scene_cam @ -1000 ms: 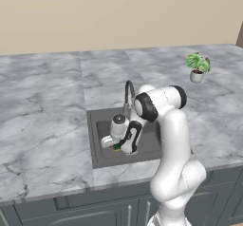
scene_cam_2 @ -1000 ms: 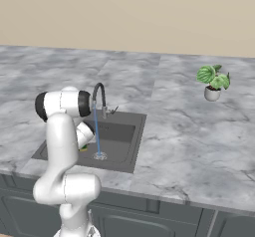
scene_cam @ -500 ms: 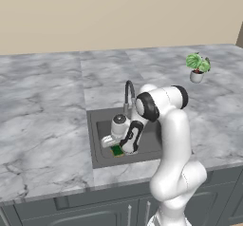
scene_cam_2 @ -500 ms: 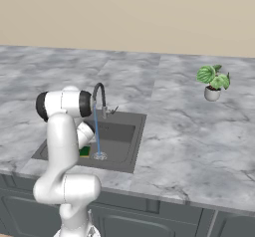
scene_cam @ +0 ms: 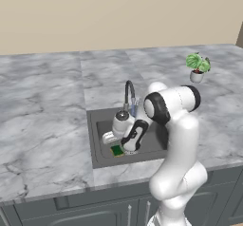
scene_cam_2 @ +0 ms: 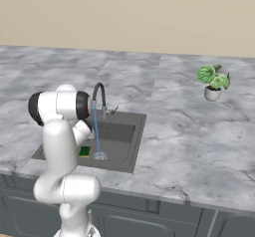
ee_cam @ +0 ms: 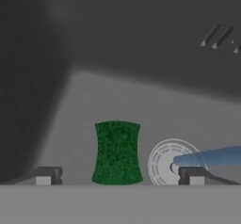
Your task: Soak the sponge with water for a few seconds and then drop it inside the sink.
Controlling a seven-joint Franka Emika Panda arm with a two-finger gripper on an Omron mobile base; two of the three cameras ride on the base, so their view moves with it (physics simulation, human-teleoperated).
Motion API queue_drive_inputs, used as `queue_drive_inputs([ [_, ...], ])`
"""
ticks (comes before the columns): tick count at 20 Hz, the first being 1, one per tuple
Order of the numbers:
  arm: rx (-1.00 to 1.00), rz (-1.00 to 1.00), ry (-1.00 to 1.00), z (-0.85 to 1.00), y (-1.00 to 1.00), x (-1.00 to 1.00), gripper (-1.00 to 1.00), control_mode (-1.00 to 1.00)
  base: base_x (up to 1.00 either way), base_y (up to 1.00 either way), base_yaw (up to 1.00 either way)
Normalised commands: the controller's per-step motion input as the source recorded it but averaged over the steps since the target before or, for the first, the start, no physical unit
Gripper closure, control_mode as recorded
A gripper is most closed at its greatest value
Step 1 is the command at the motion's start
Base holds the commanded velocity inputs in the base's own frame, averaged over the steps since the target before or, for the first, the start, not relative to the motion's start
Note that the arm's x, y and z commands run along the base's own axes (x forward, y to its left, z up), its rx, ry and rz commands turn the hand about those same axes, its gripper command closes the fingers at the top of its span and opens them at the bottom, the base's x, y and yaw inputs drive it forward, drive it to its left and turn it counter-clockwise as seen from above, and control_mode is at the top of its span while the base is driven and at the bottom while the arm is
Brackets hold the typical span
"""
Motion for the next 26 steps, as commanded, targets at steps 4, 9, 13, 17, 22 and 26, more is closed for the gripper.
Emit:
queue_drive_inputs([
  [4, 0.0, 0.0, 0.0, 0.67, 0.0, 0.0, -1.0, -1.0, 0.0, 0.0, 0.0],
  [9, 0.0, 0.0, 0.0, 0.66, 0.0, 0.0, -1.0, -1.0, 0.0, 0.0, 0.0],
  [13, 0.0, 0.0, 0.0, 0.67, 0.0, -0.01, -1.0, -1.0, 0.0, 0.0, 0.0],
  [17, 0.0, 0.0, 0.0, 0.67, 0.0, -0.09, -1.0, -1.0, 0.0, 0.0, 0.0],
  [22, 0.0, 0.0, 0.0, 0.66, 0.0, -0.14, -1.0, -1.0, 0.0, 0.0, 0.0],
  [26, 0.0, 0.0, 0.0, 0.75, 0.0, -0.14, -1.0, -1.0, 0.0, 0.0, 0.0],
])
